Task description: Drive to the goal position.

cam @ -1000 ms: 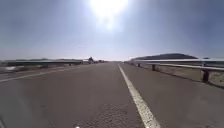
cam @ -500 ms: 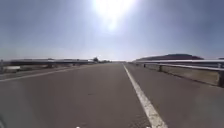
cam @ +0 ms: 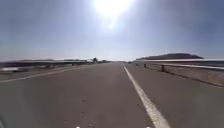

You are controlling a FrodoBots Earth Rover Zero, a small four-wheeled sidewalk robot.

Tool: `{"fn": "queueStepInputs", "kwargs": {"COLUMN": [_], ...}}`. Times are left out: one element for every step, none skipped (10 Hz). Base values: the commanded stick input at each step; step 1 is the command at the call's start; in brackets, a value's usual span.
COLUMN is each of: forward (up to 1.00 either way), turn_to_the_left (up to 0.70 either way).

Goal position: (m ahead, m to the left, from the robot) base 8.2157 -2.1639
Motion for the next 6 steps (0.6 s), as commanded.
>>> {"fn": "queueStepInputs", "kwargs": {"forward": [0.70,0.70,0.70,0.70,0.70,0.70], "turn_to_the_left": [0.00,0.00,0.00,0.00,0.00,0.00]}}
